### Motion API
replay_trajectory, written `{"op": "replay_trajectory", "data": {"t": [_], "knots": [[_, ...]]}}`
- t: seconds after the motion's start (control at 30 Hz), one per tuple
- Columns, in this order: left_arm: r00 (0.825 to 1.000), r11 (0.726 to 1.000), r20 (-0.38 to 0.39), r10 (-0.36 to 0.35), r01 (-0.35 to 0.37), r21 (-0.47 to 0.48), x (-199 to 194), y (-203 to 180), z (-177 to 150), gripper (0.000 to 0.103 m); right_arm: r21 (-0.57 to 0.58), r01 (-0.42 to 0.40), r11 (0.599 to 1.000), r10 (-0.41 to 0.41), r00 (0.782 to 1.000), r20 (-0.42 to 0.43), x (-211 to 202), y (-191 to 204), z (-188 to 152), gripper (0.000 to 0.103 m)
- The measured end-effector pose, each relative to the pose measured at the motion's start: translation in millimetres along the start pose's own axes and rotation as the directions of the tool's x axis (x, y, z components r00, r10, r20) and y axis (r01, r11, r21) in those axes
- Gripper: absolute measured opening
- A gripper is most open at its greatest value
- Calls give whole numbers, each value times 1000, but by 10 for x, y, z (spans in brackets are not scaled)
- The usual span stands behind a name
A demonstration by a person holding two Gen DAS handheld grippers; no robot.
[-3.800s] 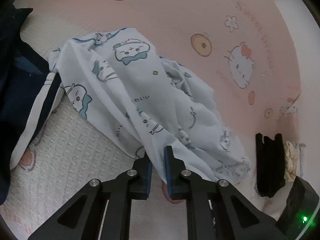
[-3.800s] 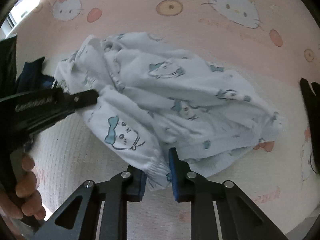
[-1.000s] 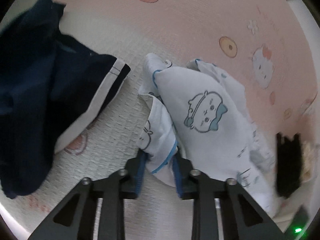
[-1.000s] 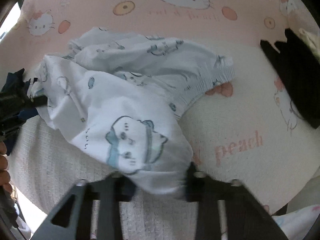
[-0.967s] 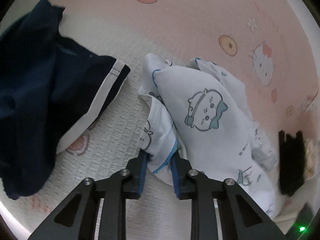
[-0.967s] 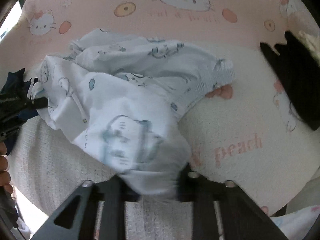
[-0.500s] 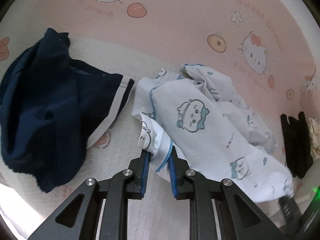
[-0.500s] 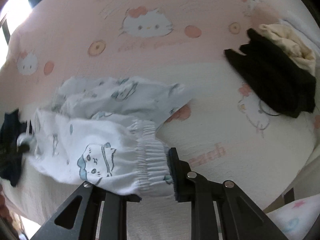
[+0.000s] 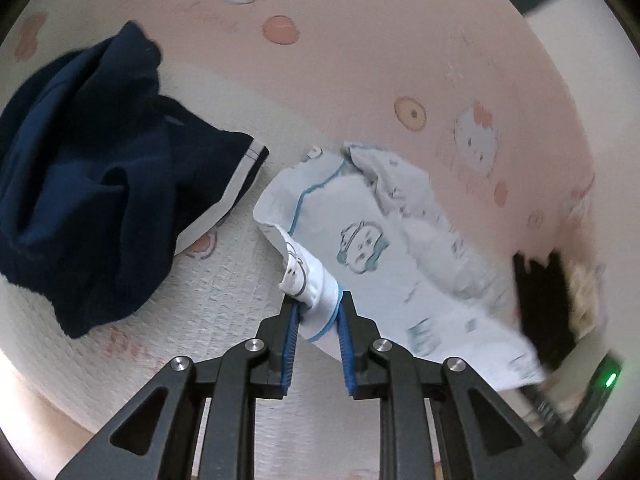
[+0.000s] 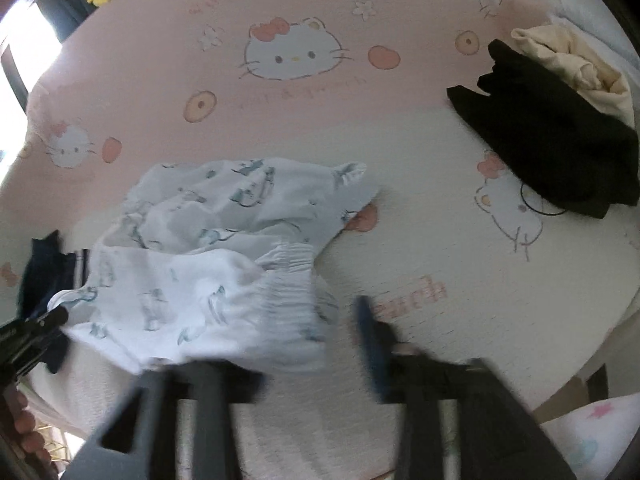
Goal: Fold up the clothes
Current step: 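Fold the white pants leg with the left gripper toward the right gripper, then release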
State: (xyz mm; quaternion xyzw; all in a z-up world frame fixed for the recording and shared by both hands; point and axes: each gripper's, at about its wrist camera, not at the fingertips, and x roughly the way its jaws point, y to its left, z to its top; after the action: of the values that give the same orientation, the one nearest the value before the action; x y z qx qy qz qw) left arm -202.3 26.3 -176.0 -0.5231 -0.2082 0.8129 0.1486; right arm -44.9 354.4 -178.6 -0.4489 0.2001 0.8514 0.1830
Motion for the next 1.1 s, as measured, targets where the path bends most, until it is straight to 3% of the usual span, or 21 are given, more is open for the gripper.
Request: {"op": "replay_trajectory", "data": {"t": [0.03, 0.1, 0.13, 0.23, 0.27, 0.53, 0.7, 0.97, 1.1], "knots": [[1000, 1000, 1, -10, 10, -15, -4, 7, 22, 19, 4, -16, 1000, 16, 1000, -7, -24, -3, -11, 74], [1000, 999, 5, -13, 13, -32, -22, -9, 36, 20, 12, -38, 999, 38, 999, -24, -87, 11, -54, 75], [1000, 999, 0, -13, 13, -34, -38, 2, 37, 26, 17, -52, 999, 52, 998, -39, -114, 19, -83, 75], [1000, 999, -27, -6, 5, -50, -100, 76, 27, 62, 37, -74, 997, 76, 995, -67, -187, 31, -185, 75], [999, 998, -33, -7, 5, -61, -85, 102, 9, 63, 46, -79, 996, 82, 994, -73, -210, 32, -218, 75], [996, 993, -76, -53, 45, -113, -143, 356, -127, 63, 193, -191, 962, 202, 979, -41, -409, -91, -380, 75], [994, 988, -82, -74, 63, -138, -128, 418, -169, 63, 371, -295, 880, 334, 942, -43, -331, -234, -524, 75], [988, 973, -120, -99, 71, -219, 82, 510, -272, 63, 482, -316, 817, 383, 923, -45, -79, -224, -623, 75], [987, 969, -118, -109, 80, -232, 158, 505, -290, 63, 576, -271, 771, 396, 913, -101, 148, -284, -746, 75]]}}
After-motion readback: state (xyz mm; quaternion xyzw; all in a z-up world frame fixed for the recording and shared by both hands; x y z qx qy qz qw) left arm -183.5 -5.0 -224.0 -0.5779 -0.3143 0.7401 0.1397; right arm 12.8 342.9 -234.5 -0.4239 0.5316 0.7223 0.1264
